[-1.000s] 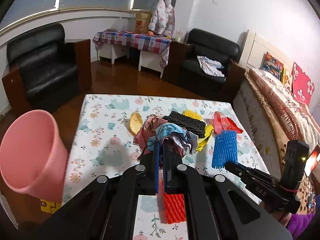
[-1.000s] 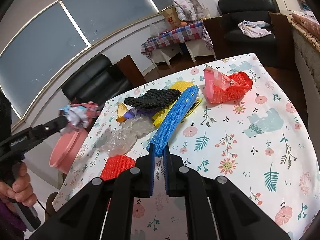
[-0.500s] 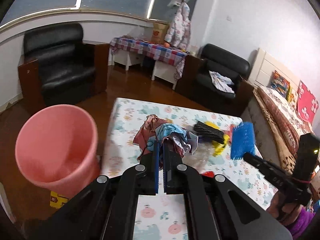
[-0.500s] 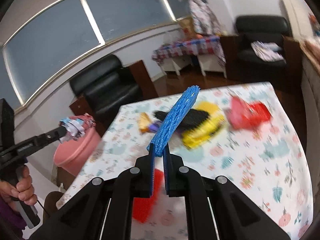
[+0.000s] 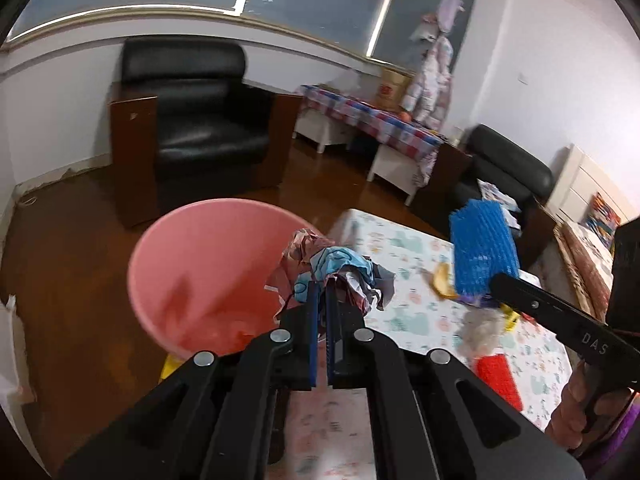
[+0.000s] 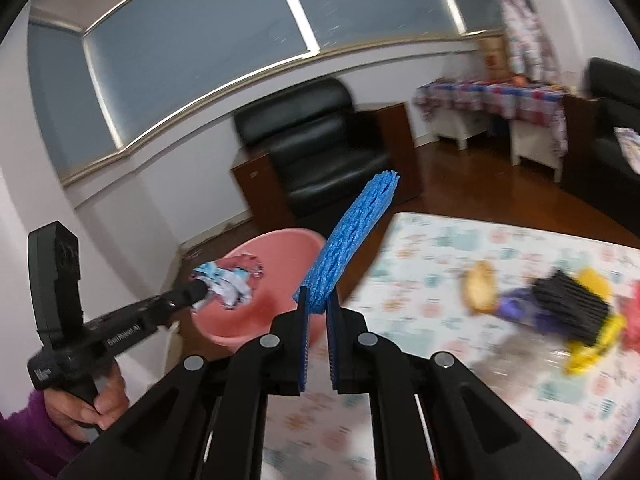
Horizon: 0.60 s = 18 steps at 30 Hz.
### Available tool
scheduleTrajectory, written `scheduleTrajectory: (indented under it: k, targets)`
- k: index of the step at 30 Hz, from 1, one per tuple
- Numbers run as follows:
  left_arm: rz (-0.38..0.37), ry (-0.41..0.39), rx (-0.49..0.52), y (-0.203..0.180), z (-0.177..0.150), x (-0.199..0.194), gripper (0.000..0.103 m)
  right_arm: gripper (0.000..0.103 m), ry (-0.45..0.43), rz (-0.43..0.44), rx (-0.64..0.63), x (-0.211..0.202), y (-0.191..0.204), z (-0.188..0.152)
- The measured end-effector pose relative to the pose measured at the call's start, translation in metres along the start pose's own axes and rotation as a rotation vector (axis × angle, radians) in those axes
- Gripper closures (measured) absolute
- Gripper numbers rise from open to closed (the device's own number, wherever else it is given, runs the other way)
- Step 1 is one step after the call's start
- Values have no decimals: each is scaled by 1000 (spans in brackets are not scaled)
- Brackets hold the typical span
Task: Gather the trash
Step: 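Carry the cloth and blue net over the pink bucket and open both tools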
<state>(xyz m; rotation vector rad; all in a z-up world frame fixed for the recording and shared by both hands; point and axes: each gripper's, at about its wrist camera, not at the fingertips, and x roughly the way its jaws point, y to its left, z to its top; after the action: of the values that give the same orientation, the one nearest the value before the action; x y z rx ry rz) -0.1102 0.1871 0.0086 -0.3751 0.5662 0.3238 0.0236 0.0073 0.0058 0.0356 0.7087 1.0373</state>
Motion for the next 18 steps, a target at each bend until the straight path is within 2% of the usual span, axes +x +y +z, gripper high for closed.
scheduleTrajectory:
  k: [7, 18]
  targets:
    - [55, 3, -33, 34, -3, -1, 101, 95, 103, 54, -38, 63, 40, 7]
    - [85, 30, -58, 54, -6, 10, 100, 95, 187, 50, -27, 104, 57, -6]
